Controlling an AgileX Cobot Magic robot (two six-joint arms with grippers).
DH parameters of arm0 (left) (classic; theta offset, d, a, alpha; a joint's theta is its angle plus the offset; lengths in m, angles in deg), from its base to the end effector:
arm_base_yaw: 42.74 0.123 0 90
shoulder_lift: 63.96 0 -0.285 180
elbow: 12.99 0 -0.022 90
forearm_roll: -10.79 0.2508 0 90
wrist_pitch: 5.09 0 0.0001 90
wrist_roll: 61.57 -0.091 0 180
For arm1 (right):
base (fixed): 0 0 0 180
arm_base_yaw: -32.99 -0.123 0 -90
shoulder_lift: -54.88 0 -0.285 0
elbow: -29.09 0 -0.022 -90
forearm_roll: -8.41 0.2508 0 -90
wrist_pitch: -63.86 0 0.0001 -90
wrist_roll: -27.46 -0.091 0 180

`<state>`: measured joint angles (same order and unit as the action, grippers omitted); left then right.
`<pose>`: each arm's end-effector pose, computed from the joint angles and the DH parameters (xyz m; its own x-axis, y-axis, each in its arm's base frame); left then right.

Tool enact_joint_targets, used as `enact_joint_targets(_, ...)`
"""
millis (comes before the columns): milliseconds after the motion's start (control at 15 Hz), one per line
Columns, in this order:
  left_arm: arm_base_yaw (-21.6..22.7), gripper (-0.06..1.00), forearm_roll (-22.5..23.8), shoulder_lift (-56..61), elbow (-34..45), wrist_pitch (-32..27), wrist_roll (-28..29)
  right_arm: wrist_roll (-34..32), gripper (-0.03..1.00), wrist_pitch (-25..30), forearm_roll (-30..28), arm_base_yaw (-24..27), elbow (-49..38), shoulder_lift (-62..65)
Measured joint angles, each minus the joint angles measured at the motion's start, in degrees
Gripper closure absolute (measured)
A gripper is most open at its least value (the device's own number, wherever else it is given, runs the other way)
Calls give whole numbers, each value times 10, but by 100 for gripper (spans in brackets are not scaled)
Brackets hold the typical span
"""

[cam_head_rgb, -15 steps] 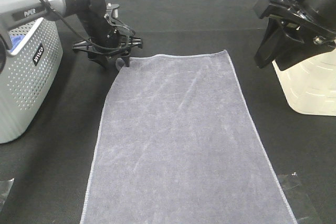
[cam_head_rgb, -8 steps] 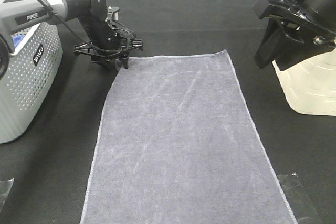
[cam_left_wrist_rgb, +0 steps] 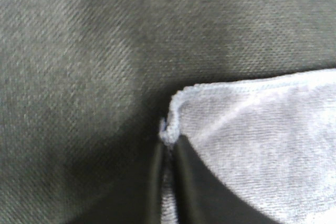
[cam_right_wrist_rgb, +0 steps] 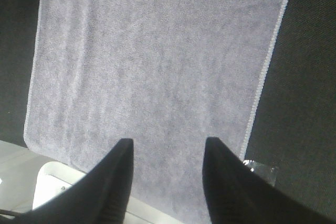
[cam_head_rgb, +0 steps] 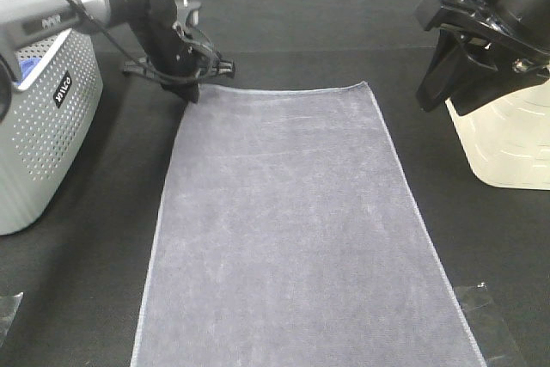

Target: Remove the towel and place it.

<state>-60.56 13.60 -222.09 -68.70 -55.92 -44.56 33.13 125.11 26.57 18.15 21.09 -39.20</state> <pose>0.5295 -0.1666 0.1155 -0.8961 0.0122 -0.4437 0.0560 0.9947 -0.0857 0.2807 0.1001 0.2930 -0.9371 -0.1911 -0.2923 -0.2742 0.9208 0.2773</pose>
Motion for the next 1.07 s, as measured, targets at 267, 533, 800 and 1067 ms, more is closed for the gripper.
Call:
enact_joint_targets(267,0,93,55,15,-9,-9,-20,42,55,-59,32,0,0,-12)
enact_joint_targets(533,0,93,53,17,-9,-5,-24,131,44,-105,88,0,60,-97)
enact_joint_targets(800,0,93,50,17,-9,-2,-24,167,40,-115,81,-7,209,-227)
enact_joint_targets(1067,0,93,45,18,-9,-1,-24,128,42,-125,-22,-38,334,-337)
